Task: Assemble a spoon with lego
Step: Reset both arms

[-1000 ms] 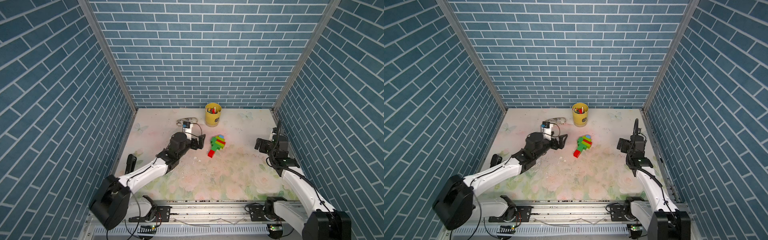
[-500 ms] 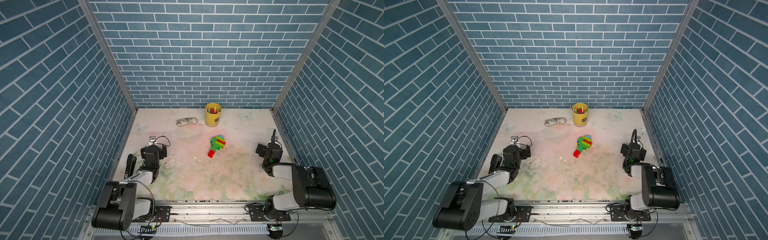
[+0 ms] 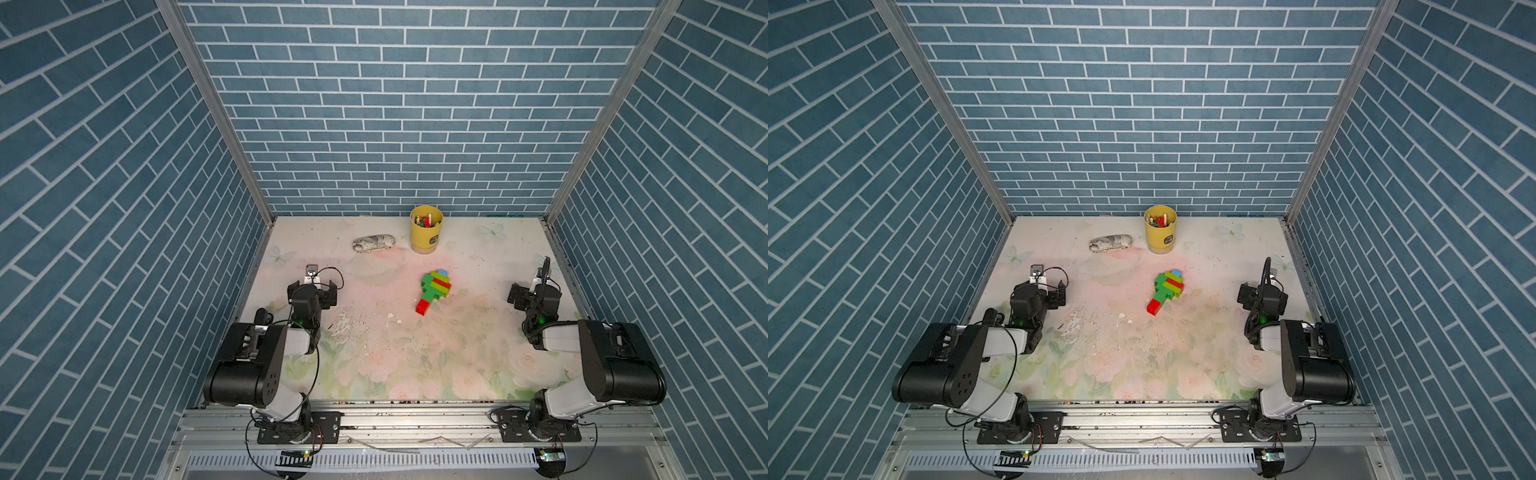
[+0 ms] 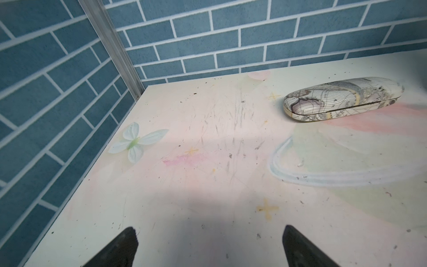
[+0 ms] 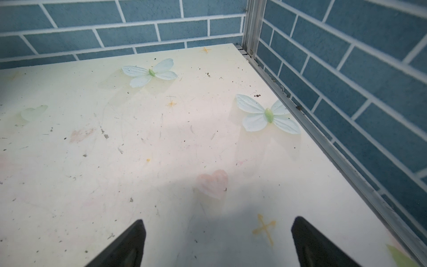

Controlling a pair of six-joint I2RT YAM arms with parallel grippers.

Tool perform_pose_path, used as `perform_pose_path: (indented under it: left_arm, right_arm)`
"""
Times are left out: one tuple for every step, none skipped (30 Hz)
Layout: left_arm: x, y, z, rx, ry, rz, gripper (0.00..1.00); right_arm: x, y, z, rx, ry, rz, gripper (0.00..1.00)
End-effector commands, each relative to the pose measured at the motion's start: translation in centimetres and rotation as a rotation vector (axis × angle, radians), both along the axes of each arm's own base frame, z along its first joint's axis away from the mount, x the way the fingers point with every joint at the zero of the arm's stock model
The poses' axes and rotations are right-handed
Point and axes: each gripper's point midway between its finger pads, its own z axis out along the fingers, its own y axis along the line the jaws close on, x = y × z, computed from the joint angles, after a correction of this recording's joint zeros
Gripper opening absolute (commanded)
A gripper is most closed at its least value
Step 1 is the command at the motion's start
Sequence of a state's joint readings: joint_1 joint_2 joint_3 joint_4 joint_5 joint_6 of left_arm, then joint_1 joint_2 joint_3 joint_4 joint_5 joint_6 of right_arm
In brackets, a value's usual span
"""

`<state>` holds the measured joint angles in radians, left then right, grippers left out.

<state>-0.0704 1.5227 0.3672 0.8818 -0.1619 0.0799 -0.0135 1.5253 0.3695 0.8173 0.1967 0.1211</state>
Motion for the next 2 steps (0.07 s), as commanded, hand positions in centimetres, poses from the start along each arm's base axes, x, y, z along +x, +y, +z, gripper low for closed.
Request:
perform_pose_path:
  left_arm:
    - [0.30,-0.03,0.13,-0.001,-0.004,-0.014,0.99]
    - [0.11,-0.11,0.21,0.001,-0.005,-0.016,0.99]
  right_arm:
    - [0.89,0.02,1.38,-0.037,-0.041,0.023,0.99]
    - [0.88,0.06,1.30,-0.037,-0.039,0.024,0.99]
